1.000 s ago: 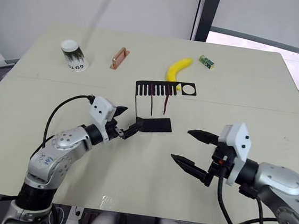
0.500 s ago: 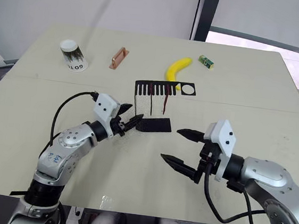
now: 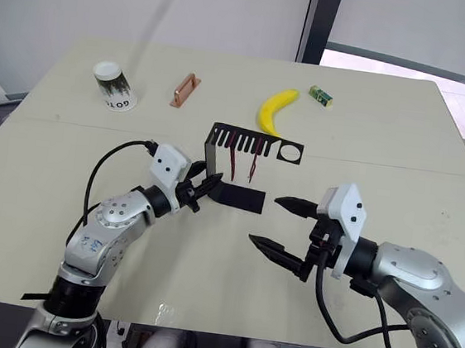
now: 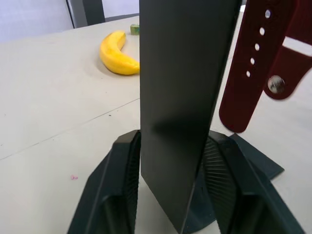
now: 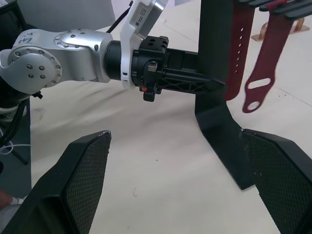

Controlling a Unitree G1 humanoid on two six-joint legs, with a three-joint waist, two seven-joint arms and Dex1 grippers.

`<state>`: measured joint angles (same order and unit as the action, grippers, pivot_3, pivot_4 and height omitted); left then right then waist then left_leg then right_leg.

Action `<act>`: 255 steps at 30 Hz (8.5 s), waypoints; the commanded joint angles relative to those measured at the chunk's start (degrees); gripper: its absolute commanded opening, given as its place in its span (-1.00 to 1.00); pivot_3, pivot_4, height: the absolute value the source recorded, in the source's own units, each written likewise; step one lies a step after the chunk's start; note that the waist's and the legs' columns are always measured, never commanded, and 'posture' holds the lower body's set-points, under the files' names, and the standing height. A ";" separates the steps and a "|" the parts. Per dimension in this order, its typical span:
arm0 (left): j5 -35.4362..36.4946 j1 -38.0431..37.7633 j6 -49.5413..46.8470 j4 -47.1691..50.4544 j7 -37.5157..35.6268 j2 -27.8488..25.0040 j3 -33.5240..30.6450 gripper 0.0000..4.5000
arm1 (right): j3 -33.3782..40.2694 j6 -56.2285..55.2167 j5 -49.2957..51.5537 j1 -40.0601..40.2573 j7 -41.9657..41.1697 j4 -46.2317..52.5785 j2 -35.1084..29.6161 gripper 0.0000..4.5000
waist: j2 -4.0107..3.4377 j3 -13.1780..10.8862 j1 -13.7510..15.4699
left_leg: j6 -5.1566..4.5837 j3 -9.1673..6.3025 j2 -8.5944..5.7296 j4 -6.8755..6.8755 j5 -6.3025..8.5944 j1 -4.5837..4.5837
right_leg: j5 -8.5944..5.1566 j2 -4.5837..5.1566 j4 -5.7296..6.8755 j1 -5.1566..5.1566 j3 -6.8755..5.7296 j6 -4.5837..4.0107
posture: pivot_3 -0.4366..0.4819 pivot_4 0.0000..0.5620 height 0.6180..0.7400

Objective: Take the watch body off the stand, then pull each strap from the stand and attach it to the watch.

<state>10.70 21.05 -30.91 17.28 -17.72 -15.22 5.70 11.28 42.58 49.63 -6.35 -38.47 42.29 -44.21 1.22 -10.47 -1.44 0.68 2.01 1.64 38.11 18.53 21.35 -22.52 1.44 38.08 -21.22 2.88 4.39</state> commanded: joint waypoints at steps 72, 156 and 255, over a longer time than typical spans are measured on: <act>-12.46 5.26 6.70 -7.32 17.32 14.28 2.26 -0.98 | -17.67 12.18 -24.18 -21.40 44.86 -4.96 30.56 1.00 | 0.03 0.02 -0.18 | 0.11 0.06 -0.01 0.05 -0.06 0.24 | 0.00 0.06 0.64 -0.44 0.02 0.00 | -0.05 -0.47 1.00; -14.01 6.46 3.98 -9.07 14.36 15.09 4.74 -1.00 | -8.15 6.48 -25.02 -9.68 17.15 4.37 20.06 -0.99 | 0.04 0.02 -0.10 | 0.11 0.06 -0.03 0.00 -0.06 0.23 | 0.00 0.03 0.49 -0.41 0.02 0.00 | -0.05 -0.47 1.00; 56.76 12.14 -26.34 1.82 -20.14 -8.45 -11.35 -0.16 | -11.90 14.45 7.94 -32.08 -13.52 -21.36 12.54 -1.00 | 0.05 0.00 -0.41 | 0.06 -0.14 0.00 0.04 -0.03 0.23 | 0.00 0.09 0.13 -0.30 -0.17 -0.01 | -0.05 -0.47 1.00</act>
<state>67.14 33.21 -58.09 17.43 -37.09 -23.35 -5.64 -1.81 57.45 56.51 -37.48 -51.78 19.39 -31.35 1.27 -10.47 -1.85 0.74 1.86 1.65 38.15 18.50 21.59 -22.52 1.53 38.21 -21.53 2.71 4.38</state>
